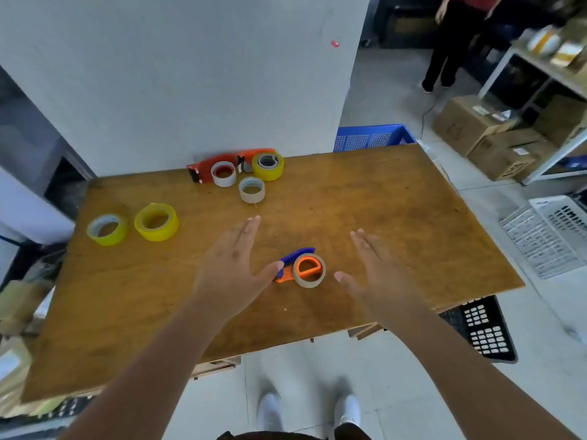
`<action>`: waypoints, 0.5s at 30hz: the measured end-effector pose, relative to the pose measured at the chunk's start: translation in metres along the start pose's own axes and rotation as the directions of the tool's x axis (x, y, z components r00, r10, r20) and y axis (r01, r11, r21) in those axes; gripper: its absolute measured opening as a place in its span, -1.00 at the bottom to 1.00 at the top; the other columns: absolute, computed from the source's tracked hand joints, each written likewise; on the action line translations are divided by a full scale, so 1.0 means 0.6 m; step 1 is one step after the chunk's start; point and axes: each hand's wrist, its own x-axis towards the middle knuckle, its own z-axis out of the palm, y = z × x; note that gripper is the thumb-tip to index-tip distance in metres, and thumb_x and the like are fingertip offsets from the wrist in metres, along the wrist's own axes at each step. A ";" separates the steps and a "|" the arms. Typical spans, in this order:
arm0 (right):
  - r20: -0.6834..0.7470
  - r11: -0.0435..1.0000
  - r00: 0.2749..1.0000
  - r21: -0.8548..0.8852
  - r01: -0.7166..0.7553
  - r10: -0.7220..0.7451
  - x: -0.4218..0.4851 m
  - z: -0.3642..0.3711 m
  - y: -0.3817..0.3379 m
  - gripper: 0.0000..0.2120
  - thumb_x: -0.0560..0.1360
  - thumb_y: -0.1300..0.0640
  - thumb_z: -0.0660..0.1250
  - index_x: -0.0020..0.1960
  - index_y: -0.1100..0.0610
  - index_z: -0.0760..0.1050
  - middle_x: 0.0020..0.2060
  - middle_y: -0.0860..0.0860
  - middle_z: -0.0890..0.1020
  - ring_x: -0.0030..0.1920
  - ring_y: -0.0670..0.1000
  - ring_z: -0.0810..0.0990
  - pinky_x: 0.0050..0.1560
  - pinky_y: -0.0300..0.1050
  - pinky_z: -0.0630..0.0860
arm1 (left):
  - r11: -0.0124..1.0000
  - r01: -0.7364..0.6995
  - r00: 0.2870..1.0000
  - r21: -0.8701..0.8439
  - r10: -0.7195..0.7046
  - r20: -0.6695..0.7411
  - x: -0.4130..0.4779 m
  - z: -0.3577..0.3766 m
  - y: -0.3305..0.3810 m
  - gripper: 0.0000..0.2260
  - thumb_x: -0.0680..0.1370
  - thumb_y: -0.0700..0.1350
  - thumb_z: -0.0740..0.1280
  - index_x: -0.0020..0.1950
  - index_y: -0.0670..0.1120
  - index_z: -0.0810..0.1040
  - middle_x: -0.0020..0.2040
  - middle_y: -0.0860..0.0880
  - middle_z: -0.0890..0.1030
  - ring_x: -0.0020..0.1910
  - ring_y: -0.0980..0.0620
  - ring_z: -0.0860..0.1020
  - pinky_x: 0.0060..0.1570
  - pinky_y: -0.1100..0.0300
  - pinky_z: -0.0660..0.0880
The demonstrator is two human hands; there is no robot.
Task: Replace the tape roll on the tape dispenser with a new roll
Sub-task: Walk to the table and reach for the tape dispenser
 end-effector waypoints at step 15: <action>0.197 0.943 0.923 0.042 0.330 -0.331 0.258 0.053 0.118 -0.28 0.57 -0.22 0.19 0.60 -0.06 -0.06 0.62 -0.07 0.04 0.60 0.00 0.03 0.52 0.03 0.12 | 0.894 0.447 0.895 -0.036 -0.446 0.015 0.093 0.102 0.080 -0.24 0.45 0.25 0.32 0.51 0.20 -0.04 0.55 0.07 0.14 0.47 -0.02 0.23 0.33 -0.04 0.34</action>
